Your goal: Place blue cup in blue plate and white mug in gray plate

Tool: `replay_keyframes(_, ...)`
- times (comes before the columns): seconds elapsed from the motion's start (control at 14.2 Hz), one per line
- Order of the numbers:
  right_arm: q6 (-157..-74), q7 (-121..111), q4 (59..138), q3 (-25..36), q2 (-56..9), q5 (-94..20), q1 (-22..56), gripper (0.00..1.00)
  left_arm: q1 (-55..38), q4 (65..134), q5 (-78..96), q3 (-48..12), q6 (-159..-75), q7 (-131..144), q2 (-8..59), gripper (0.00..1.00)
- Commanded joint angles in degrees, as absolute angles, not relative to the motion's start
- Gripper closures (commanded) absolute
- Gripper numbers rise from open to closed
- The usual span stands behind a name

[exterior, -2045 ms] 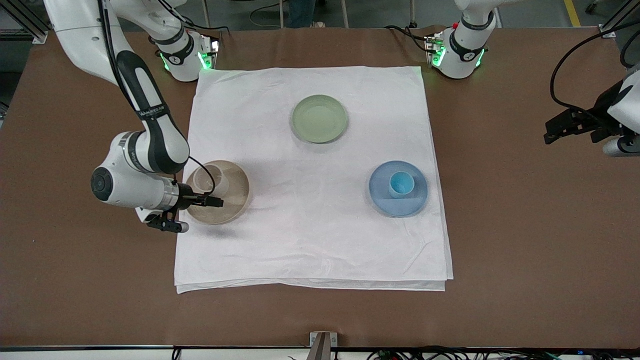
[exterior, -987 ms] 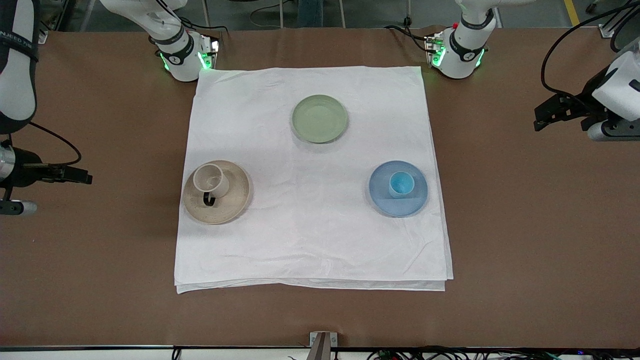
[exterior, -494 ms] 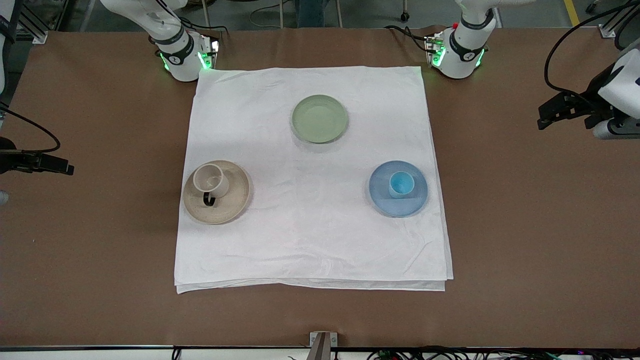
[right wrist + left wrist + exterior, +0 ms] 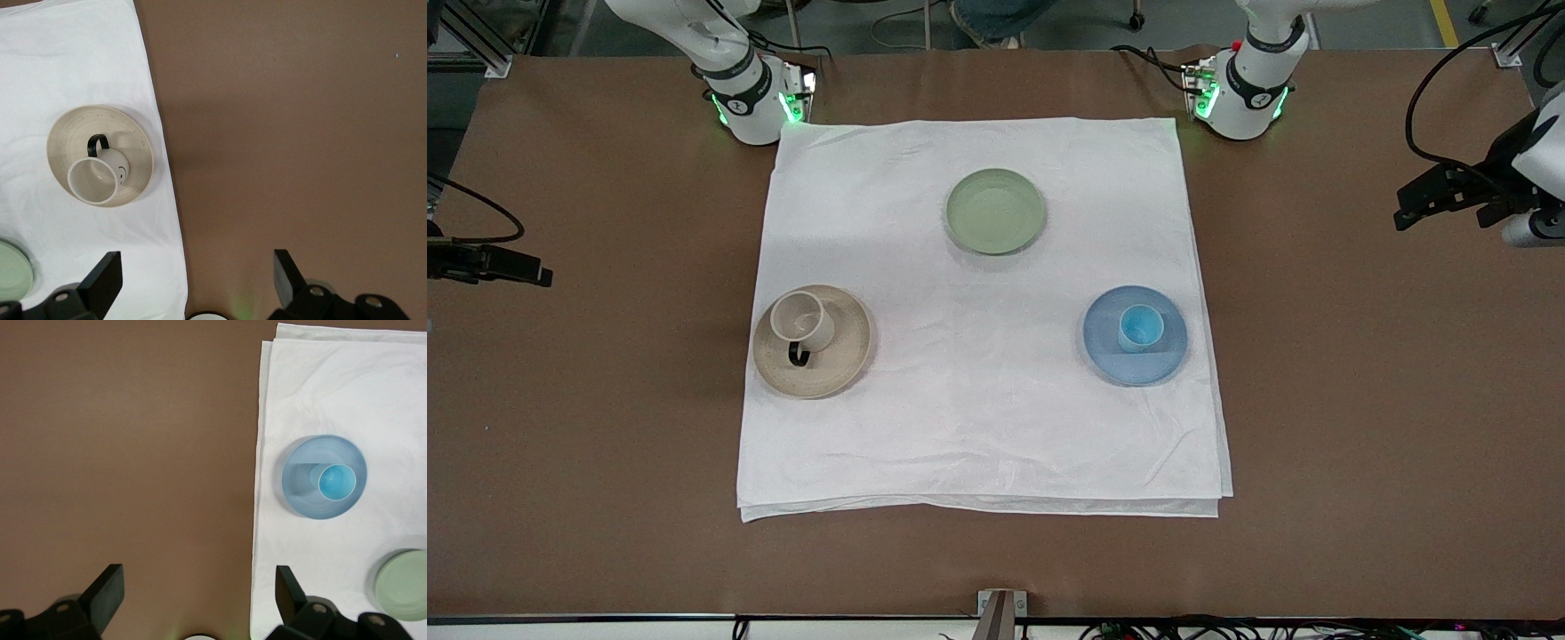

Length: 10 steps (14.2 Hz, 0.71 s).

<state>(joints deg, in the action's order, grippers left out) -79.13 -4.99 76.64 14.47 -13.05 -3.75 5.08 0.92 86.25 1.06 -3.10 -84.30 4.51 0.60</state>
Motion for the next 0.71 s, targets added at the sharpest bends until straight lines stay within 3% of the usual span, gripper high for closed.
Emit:
replay_keyframes(0.0,-81.55,-4.57,82.51,12.40,-7.92,-2.29,3.17,0.00,2.64,86.92,3.43,-2.99,-84.20,2.90,-0.70,0.00)
replay_keyframes(0.28,-87.97,-4.66,93.24,5.99,0.16,0.69,-0.70,0.00,2.29,87.01,2.64,-3.69,-84.11,3.08,-1.32,0.00)
replay_keyframes(0.63,-85.52,-4.66,93.69,5.80,3.77,0.97,0.35,0.00,2.11,87.10,2.55,-4.13,-83.85,3.16,-1.23,0.00)
